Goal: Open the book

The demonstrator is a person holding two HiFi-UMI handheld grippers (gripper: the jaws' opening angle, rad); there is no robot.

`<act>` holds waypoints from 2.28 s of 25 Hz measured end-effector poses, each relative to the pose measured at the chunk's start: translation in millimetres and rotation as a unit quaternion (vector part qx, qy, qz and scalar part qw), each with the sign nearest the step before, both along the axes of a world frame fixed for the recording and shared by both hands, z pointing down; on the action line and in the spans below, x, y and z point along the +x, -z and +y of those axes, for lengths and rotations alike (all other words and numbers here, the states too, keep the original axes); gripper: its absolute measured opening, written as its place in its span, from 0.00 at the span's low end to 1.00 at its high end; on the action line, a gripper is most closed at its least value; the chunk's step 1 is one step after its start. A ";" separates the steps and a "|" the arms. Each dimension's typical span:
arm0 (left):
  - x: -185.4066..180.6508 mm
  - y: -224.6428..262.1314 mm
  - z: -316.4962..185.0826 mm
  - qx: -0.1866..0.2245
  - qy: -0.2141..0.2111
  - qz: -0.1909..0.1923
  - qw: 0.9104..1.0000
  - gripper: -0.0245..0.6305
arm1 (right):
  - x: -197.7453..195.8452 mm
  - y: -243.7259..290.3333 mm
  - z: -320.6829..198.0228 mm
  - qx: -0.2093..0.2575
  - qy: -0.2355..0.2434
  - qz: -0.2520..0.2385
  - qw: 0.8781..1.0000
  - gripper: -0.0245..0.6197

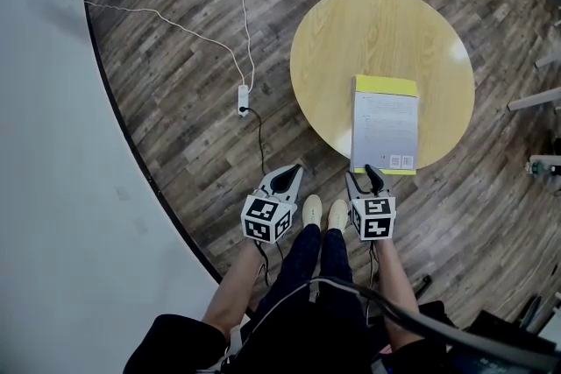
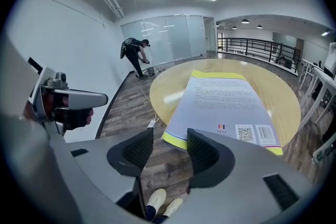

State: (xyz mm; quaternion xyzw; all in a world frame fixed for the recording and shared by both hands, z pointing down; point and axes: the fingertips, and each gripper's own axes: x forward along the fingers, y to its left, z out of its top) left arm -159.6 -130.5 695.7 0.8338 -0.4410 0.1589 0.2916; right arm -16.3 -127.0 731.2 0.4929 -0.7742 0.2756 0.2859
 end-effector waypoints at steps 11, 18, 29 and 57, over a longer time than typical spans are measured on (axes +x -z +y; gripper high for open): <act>2.1 1.8 -5.5 0.002 0.001 0.006 1.000 0.04 | 3.9 -2.8 -0.3 -0.018 0.010 0.023 1.000 0.24; -0.6 4.7 -7.4 0.002 0.004 0.005 1.000 0.04 | -9.5 -3.8 2.8 -0.015 0.021 0.032 0.999 0.07; -1.8 2.2 -5.7 -0.001 0.005 0.005 1.000 0.04 | -8.7 -4.5 3.1 -0.025 0.009 0.015 1.000 0.05; 72.8 66.3 -31.2 0.057 -0.055 0.015 0.997 0.04 | 81.9 91.4 -4.1 0.066 -0.062 0.014 0.996 0.04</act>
